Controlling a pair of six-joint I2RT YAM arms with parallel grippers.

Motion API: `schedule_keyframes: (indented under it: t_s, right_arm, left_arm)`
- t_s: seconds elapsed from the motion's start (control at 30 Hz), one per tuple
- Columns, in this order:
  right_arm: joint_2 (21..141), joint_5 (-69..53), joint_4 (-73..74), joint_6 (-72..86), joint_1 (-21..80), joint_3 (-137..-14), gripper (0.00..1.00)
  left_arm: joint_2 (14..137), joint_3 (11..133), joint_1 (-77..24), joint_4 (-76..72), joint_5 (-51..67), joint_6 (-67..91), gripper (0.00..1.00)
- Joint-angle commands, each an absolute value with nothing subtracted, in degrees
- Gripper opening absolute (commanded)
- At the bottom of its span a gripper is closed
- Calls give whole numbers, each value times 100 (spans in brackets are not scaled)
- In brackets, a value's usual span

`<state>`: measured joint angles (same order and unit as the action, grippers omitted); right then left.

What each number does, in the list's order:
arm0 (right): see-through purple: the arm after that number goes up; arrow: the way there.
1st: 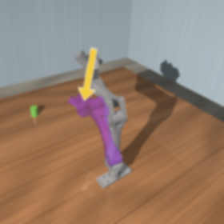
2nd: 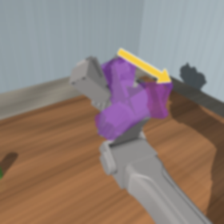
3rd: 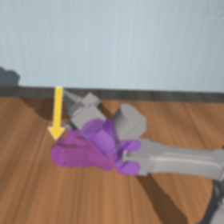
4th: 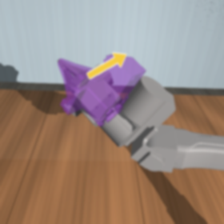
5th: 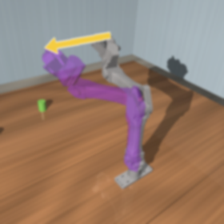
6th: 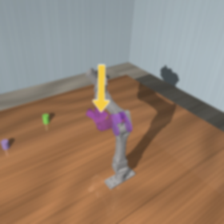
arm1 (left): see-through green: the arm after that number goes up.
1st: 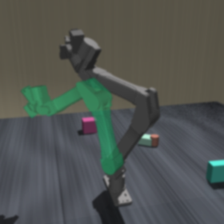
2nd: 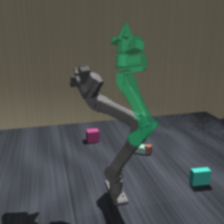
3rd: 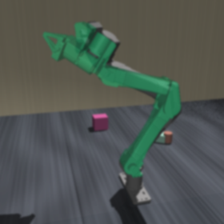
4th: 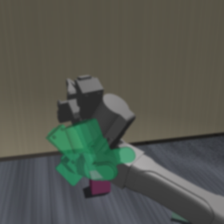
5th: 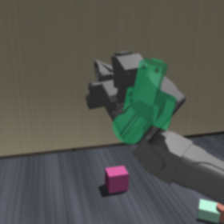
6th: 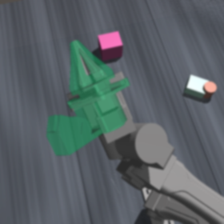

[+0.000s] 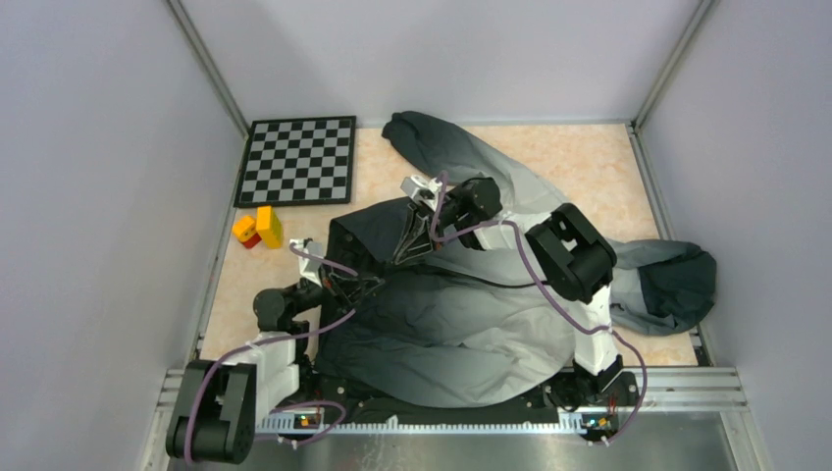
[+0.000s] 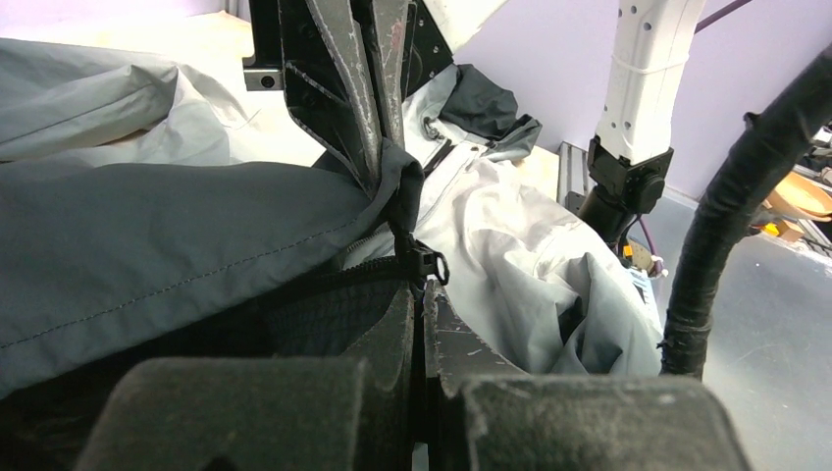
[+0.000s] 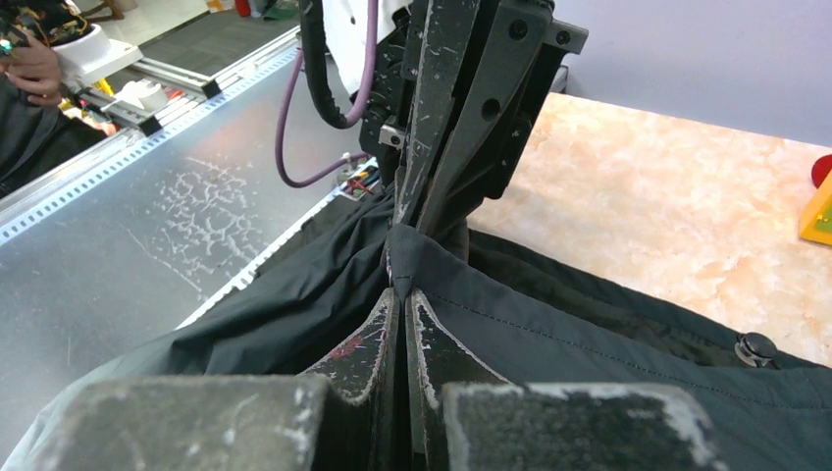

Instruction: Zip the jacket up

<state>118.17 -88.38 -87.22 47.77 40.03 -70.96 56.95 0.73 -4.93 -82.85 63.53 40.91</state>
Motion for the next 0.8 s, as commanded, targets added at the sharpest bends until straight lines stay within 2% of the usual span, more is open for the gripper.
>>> schedule_keyframes:
  t_s: [0.0,0.77]
  right_arm:
    - [11884,-8991,-9887,4805,4171,-7452,0]
    - [12044,-8828,-9880,4901,4476,-7722,0]
  left_arm:
    - [5902,-781,-540,-8892,6421,4205,0]
    - [6016,-739,-549,-9023,6445,4291,0]
